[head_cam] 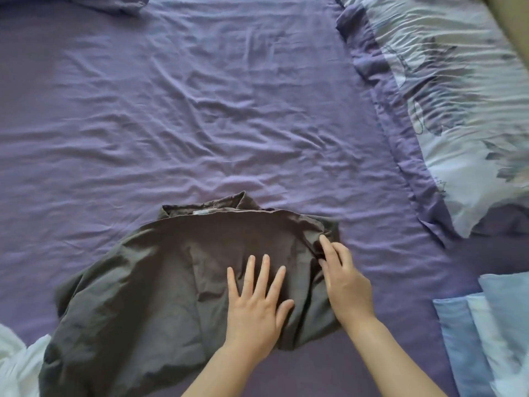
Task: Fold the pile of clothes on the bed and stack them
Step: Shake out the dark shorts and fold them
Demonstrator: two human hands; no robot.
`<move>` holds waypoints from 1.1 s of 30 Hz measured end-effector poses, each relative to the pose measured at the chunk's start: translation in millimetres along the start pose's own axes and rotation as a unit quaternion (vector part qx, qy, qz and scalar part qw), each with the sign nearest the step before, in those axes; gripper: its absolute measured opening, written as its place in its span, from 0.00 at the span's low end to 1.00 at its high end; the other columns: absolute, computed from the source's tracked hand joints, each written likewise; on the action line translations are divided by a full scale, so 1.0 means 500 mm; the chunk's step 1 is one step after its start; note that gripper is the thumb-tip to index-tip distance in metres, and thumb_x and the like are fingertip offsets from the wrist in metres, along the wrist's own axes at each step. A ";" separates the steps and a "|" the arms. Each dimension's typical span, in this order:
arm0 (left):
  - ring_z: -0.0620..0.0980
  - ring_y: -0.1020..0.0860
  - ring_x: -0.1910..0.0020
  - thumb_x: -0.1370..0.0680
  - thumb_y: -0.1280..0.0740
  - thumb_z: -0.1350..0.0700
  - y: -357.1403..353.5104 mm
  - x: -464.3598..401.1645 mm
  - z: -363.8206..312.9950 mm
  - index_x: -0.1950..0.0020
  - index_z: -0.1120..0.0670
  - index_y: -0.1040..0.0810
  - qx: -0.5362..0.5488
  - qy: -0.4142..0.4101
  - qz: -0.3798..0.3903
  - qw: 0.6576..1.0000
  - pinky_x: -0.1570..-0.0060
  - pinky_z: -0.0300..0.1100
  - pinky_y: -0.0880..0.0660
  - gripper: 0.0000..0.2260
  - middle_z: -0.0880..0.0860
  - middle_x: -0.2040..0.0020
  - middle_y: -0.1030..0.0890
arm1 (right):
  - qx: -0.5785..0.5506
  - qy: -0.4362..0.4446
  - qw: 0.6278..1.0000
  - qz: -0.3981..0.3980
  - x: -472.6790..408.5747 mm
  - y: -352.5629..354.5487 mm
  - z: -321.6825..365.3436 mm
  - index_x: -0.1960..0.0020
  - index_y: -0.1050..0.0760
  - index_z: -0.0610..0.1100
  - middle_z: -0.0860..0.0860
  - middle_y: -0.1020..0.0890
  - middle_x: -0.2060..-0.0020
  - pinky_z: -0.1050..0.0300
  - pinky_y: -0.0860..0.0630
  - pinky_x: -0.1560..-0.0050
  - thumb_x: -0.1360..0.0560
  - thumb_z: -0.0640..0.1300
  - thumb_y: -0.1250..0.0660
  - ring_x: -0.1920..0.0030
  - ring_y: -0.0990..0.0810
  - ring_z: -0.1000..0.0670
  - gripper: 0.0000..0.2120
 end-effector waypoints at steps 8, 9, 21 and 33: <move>0.60 0.36 0.27 0.24 0.48 0.33 0.015 0.001 0.058 0.28 0.48 0.29 -0.051 -0.043 -0.004 0.998 0.34 0.64 0.44 0.31 0.56 0.26 0.34 | 0.099 0.078 0.988 -0.087 -0.026 -0.008 -0.008 0.29 0.31 0.45 0.37 0.30 0.31 0.39 0.30 0.40 0.24 0.48 0.35 0.34 0.28 0.37 0.24; 0.60 0.37 0.27 0.23 0.48 0.34 0.020 0.006 0.061 0.28 0.49 0.29 -0.047 -0.034 -0.009 0.998 0.33 0.63 0.44 0.30 0.56 0.26 0.34 | 0.107 0.125 0.983 -0.075 -0.018 -0.019 0.012 0.28 0.34 0.48 0.39 0.33 0.29 0.37 0.36 0.34 0.23 0.52 0.41 0.30 0.34 0.38 0.24; 0.57 0.25 0.35 0.22 0.45 0.44 0.075 0.138 0.233 0.36 0.53 0.21 -0.009 0.067 -0.153 0.986 0.35 0.58 0.34 0.23 0.56 0.35 0.23 | 0.106 0.118 0.971 0.179 -0.025 -0.071 0.242 0.23 0.58 0.58 0.45 0.52 0.22 0.35 0.58 0.28 0.29 0.68 0.67 0.23 0.59 0.41 0.35; 0.55 0.25 0.42 0.21 0.42 0.42 0.157 0.212 0.508 0.36 0.53 0.31 0.328 0.501 -0.037 0.800 0.49 0.46 0.30 0.19 0.53 0.40 0.23 | 0.015 0.191 0.957 0.217 0.107 -0.135 0.545 0.31 0.28 0.47 0.40 0.25 0.34 0.36 0.27 0.41 0.24 0.64 0.52 0.34 0.27 0.38 0.32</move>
Point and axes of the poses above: each hand's wrist, its own x-axis away from the middle knuckle, its own y-axis out of the back of the hand, z = x × y, the point moved 2 cm from there along -x, towards the middle knuckle
